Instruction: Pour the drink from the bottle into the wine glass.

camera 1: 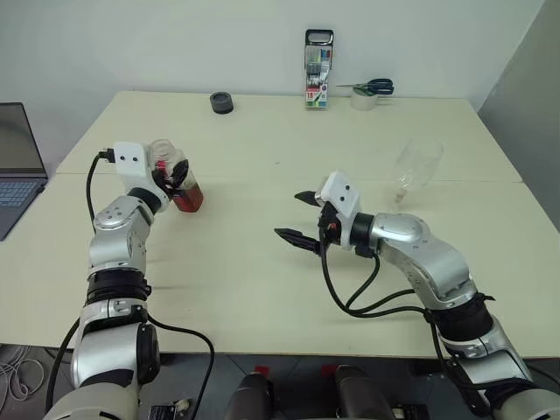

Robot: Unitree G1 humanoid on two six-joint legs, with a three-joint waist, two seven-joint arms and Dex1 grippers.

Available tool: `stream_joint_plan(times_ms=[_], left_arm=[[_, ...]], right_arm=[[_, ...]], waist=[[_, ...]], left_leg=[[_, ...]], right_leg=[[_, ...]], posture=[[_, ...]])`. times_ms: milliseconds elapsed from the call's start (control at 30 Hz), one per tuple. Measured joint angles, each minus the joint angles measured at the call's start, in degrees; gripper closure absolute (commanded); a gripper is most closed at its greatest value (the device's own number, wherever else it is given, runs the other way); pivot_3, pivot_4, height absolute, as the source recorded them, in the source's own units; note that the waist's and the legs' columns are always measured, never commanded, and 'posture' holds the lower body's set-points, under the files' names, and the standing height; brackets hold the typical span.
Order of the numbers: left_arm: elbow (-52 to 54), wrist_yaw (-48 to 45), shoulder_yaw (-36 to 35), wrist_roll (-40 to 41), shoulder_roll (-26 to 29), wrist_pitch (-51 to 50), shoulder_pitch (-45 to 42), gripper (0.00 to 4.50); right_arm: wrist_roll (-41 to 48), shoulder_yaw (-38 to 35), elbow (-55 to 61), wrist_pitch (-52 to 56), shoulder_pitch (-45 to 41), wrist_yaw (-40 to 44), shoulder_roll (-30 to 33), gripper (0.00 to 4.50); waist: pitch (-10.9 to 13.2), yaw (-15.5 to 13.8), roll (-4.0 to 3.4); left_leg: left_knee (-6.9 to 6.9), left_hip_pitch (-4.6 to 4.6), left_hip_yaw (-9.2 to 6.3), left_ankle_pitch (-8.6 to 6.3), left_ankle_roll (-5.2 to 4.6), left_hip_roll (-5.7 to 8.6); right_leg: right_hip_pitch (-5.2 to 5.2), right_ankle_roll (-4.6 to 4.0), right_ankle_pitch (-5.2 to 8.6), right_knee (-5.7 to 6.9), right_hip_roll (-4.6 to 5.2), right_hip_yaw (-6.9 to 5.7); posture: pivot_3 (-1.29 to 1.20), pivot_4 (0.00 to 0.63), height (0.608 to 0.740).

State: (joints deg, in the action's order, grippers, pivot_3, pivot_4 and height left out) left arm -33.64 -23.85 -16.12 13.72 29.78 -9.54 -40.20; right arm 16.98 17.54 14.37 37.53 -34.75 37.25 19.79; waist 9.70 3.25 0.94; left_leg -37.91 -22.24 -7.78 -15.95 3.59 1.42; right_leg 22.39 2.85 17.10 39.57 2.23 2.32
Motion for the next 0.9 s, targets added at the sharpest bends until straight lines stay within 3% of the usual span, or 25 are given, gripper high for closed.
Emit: stream_joint_plan(times_ms=[200, 633, 900], left_arm=[[-0.2, 0.8, 0.0, 0.0, -0.1, -0.6, 2.3, 0.02], [1.5, 0.1, 2.3, -1.9, -0.2, 2.7, 5.7, 0.02], [9.2, 1.1, 2.7, -3.1, -0.4, 5.3, 15.0, 0.02]], right_arm=[[-0.1, 0.0, -0.6, 0.0, -0.1, 0.2, -0.5, 0.0], [-2.0, 0.0, -0.6, -1.0, 0.5, 0.2, 0.4, 0.0], [-6.3, -0.4, 0.5, -6.9, 11.2, -0.1, 5.2, 0.0]], waist=[[0.0, 0.0, 0.0], [0.0, 0.0, 0.0], [0.0, -0.2, 0.0]], left_leg=[[0.03, -0.01, -0.02, 0.0, 0.0, -0.01], [0.06, -0.04, 0.01, 0.0, 0.0, -0.02], [0.07, -0.14, 0.04, -0.03, -0.03, -0.03]], right_leg=[[0.06, -0.01, 0.0, 0.03, 0.01, 0.02], [0.15, -0.01, 0.0, 0.03, 0.03, 0.04], [0.22, -0.01, 0.0, -0.01, 0.08, 0.08]], posture=[[0.0, 0.15, 0.74], [0.0, 0.15, 0.74], [0.0, 0.15, 0.74]])
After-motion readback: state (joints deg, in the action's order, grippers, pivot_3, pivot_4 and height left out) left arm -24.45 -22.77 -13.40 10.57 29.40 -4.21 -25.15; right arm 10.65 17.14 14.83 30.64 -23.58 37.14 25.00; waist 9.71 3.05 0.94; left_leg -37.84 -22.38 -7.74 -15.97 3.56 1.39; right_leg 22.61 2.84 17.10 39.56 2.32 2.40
